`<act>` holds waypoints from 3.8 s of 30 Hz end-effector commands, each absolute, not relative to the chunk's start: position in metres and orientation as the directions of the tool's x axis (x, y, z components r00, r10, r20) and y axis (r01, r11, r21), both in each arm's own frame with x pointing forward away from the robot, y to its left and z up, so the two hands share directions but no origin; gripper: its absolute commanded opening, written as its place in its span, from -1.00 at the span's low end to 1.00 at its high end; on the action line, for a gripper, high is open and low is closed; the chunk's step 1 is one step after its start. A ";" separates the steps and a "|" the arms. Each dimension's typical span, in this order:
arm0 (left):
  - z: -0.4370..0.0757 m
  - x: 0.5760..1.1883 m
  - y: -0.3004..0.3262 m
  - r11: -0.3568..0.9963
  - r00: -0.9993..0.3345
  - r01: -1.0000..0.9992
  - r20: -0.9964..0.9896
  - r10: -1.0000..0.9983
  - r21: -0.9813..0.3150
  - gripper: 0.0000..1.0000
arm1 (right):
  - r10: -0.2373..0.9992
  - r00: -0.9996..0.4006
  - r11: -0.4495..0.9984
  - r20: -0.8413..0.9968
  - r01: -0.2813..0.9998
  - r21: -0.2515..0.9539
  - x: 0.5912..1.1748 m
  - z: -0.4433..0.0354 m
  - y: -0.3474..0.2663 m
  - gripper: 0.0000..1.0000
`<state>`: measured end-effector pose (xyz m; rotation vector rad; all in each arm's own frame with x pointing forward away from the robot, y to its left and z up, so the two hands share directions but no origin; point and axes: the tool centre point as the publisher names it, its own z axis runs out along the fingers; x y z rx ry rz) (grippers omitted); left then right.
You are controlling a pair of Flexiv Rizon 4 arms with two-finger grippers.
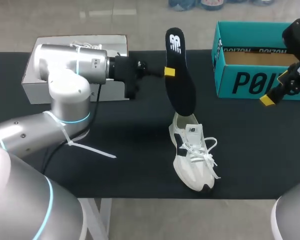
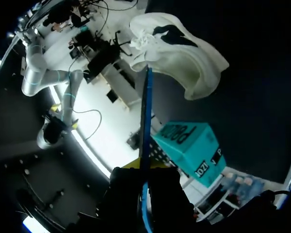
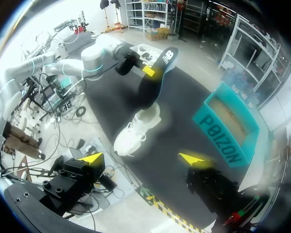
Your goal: Take the shoe out of the shoebox, open the shoe tongue, remove and reinsert the insole, then place the shoe into the shoebox
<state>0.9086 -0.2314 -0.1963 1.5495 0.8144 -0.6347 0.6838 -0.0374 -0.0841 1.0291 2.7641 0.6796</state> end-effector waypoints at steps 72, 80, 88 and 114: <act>-0.165 0.893 -0.227 0.041 -0.882 0.449 -0.451 -0.136 -0.892 -1.00 | 0.644 -0.763 0.670 0.050 0.595 0.443 0.687 -0.084 -0.037 1.00; -0.166 0.890 -0.229 0.024 -0.921 0.366 -0.366 -0.135 -0.930 -1.00 | 0.644 -0.763 0.670 0.050 0.595 0.443 0.687 -0.084 -0.037 1.00; -0.160 0.871 -0.233 -0.061 -0.957 -0.264 0.269 -0.105 -0.963 -1.00 | 0.644 -0.763 0.670 0.050 0.595 0.443 0.687 -0.084 -0.037 1.00; -0.158 0.878 -0.228 -0.180 -0.700 -0.680 0.702 -0.130 -0.711 -1.00 | 0.644 -0.763 0.670 0.050 0.595 0.443 0.687 -0.084 -0.037 1.00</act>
